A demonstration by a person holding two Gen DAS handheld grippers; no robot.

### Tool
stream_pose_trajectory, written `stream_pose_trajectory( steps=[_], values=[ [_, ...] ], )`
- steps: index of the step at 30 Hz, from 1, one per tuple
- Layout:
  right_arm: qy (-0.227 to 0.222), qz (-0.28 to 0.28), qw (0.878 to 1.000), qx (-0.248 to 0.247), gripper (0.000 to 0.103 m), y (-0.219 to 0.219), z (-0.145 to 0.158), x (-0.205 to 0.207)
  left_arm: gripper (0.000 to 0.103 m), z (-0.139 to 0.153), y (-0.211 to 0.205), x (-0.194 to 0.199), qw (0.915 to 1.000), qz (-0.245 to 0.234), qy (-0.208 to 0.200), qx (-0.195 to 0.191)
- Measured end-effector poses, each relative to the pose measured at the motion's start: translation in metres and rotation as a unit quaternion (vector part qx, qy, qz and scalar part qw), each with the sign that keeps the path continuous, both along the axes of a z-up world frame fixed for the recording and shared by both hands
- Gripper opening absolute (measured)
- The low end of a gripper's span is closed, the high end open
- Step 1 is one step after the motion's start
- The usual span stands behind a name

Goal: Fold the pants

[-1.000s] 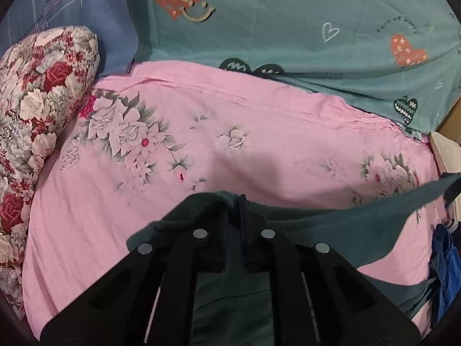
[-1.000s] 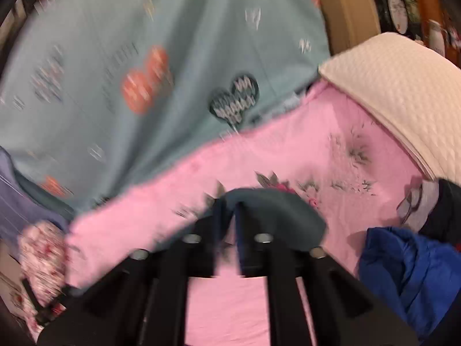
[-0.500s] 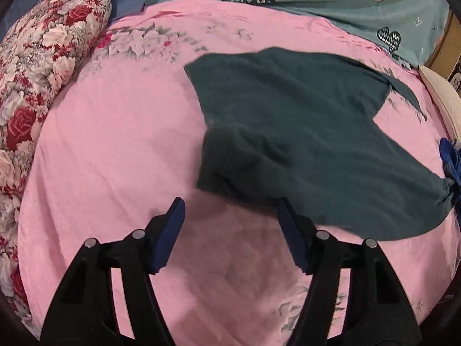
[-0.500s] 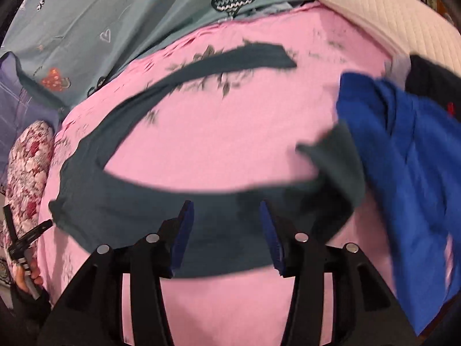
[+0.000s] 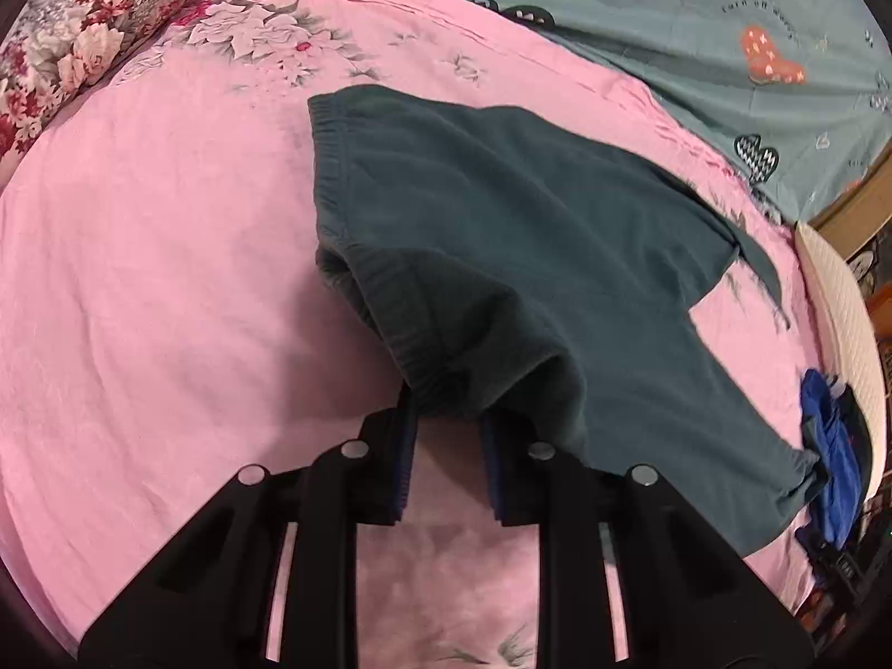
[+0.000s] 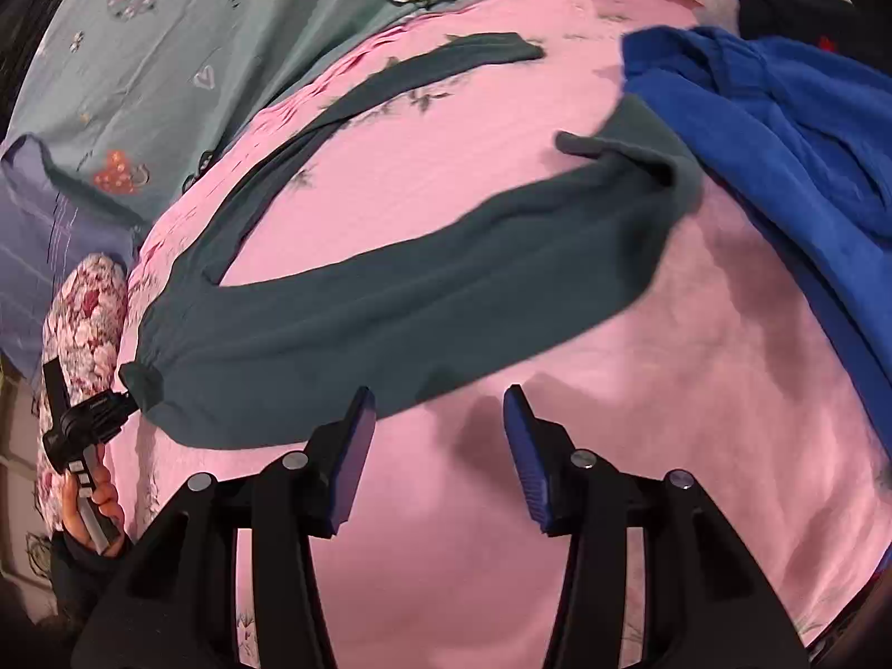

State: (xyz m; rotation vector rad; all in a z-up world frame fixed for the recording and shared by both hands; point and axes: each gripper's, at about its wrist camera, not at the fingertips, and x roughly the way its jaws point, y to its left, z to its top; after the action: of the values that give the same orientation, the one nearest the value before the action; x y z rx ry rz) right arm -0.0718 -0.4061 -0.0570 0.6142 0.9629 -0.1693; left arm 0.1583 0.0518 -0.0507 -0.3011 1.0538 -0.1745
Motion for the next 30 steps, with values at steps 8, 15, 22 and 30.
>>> stream_pose_trajectory(
  steps=[8, 15, 22, 30],
  values=[
    [-0.006, -0.058, 0.998, -0.006, 0.065, -0.038, -0.002, -0.012, 0.093, 0.014, 0.012, -0.009, 0.9978, 0.061, -0.020, -0.013],
    [-0.005, -0.106, 0.993, -0.051, 0.060, -0.061, -0.010, 0.022, 0.028, -0.004, 0.003, 0.021, 0.9976, 0.068, 0.008, 0.005],
    [-0.066, -0.083, 0.994, 0.019, 0.004, -0.062, -0.006, 0.022, 0.025, 0.011, 0.028, -0.001, 0.9964, 0.064, -0.017, -0.052],
    [-0.066, -0.038, 0.997, 0.025, 0.004, -0.015, 0.029, 0.012, 0.025, 0.052, 0.090, -0.048, 0.9930, 0.100, -0.052, -0.036]
  ],
)
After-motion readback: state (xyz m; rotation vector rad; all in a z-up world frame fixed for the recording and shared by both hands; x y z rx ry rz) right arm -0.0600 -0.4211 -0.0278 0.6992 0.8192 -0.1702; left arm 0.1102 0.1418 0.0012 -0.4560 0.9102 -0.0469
